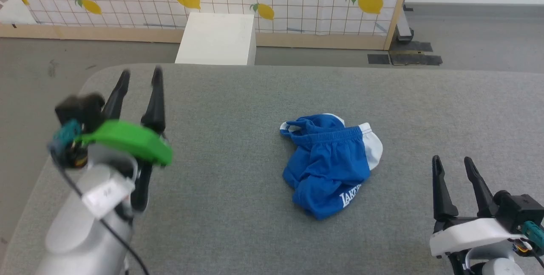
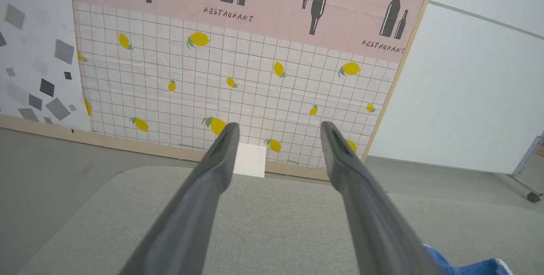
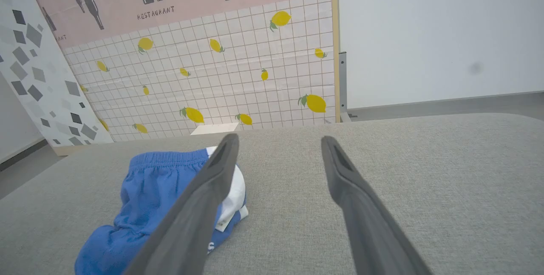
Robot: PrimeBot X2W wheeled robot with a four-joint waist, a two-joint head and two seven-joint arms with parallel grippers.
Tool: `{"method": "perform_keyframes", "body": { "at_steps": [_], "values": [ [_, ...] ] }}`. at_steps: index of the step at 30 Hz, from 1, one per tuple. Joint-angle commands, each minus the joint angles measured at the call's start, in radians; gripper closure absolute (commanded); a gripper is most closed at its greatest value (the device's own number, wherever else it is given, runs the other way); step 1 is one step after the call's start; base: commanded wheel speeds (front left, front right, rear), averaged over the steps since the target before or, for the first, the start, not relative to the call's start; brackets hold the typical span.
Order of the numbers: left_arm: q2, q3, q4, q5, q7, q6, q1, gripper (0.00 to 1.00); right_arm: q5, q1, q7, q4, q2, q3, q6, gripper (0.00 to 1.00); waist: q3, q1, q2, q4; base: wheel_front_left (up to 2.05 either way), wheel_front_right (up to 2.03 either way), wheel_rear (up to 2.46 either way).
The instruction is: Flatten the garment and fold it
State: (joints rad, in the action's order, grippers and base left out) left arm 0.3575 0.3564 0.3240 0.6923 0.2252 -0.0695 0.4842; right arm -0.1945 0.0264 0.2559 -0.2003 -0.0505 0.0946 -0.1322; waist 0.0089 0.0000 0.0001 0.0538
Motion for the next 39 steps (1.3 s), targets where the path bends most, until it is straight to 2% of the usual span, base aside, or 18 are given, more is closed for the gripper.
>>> {"method": "perform_keyframes", "body": {
  "at_steps": [1, 6, 11, 22, 30, 36, 39],
  "values": [
    [0.015, -0.003, -0.016, -0.028, 0.013, -0.013, -0.047, 0.0, 0.002, -0.015, 0.006, 0.005, 0.0, 0.002, 0.002, 0.0, -0.004, 0.0, -0.0001, 0.001, 0.0, 0.0, 0.0],
    [0.036, -0.023, -0.08, -0.093, 0.033, -0.061, -0.175, 0.0, 0.007, -0.026, 0.006, 0.007, 0.0, 0.003, 0.002, 0.0, -0.008, 0.0, -0.0001, 0.001, 0.0, 0.0, 0.0],
    [0.026, -0.027, -0.109, -0.12, 0.036, -0.082, -0.273, 0.0, 0.01, -0.034, 0.006, 0.004, 0.0, -0.002, 0.002, 0.0, -0.013, 0.0, -0.0001, -0.003, 0.0, 0.0, 0.0],
    [0.014, 0.021, -0.092, -0.094, -0.005, -0.061, -0.372, 0.0, 0.003, -0.036, 0.006, -0.007, 0.0, -0.009, 0.002, 0.0, 0.002, 0.0, -0.0001, -0.014, 0.0, 0.0, 0.0],
    [0.009, 0.013, -0.123, -0.095, 0.006, -0.077, -0.378, 0.0, 0.001, -0.028, 0.0, -0.027, 0.0, -0.015, 0.002, 0.0, 0.019, 0.0, -0.0001, -0.01, 0.0, 0.0, 0.0],
    [0.013, 0.004, -0.147, -0.095, 0.01, -0.09, -0.38, 0.0, 0.021, 0.03, -0.084, -0.04, 0.0, -0.05, 0.002, 0.0, 0.034, 0.0, -0.0001, -0.012, 0.0, 0.0, 0.0],
    [0.008, 0.003, -0.158, -0.093, 0.011, -0.095, -0.381, 0.0, 0.033, 0.093, -0.188, -0.055, 0.0, -0.071, 0.002, 0.0, 0.044, 0.0, -0.0001, -0.009, 0.0, 0.0, 0.0]
  ]
}}
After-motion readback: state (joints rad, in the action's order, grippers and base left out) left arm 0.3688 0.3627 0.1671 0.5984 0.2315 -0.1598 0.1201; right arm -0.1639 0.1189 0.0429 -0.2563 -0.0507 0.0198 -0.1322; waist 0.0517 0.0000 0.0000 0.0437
